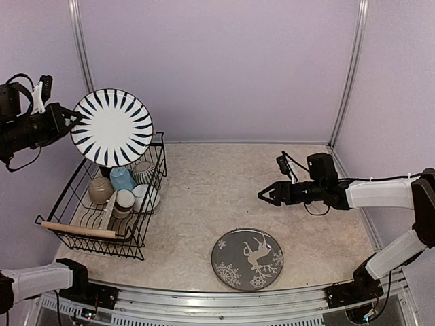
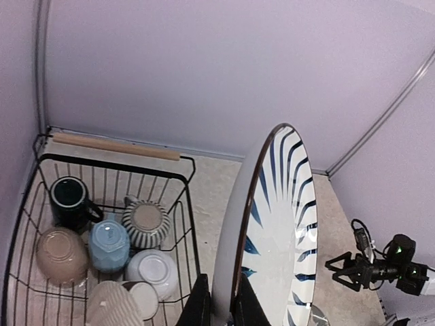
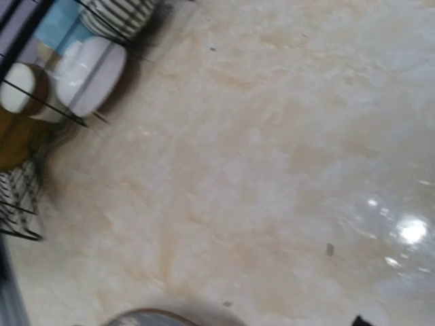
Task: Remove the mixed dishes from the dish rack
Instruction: Pass from the left arm to the right
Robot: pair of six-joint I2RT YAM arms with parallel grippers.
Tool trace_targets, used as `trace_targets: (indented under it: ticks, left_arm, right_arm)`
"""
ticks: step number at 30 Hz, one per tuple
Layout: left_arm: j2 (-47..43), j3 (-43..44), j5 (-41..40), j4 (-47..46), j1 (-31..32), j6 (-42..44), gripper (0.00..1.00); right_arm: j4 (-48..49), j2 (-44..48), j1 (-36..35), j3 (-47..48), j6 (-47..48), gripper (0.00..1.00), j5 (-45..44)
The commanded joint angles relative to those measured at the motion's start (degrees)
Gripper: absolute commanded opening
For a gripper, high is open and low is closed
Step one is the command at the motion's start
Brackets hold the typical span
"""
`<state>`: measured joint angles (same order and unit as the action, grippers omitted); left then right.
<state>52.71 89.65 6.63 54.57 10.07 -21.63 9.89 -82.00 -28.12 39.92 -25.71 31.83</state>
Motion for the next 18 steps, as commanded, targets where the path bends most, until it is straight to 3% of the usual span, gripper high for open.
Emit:
trace_targets:
  ticks: [1, 6, 11, 18]
  left_arm:
    - [2.9, -9.6, 18.9, -24.6, 1.4, -10.1, 0.00]
    - [9.2, -13.6, 16.4, -30.8, 10.5, -8.7, 0.00]
    - [17.2, -14.9, 16.6, -36.2, 18.5, -8.2, 0.00]
    - [29.0, -13.8, 20.6, -42.5, 23.8, -10.3, 0.00]
  right_arm:
    - [4.3, 0.4, 0.0, 1.9, -7.0, 0.82, 5.2]
    - [14.3, 1.3, 0.0, 1.8, -17.8, 0.84, 10.9]
    - [20.4, 1.2, -0.1, 1.8, -22.8, 0.87, 12.4]
    - [25.5, -0.9, -0.3, -0.3, -26.9, 0.87, 13.8]
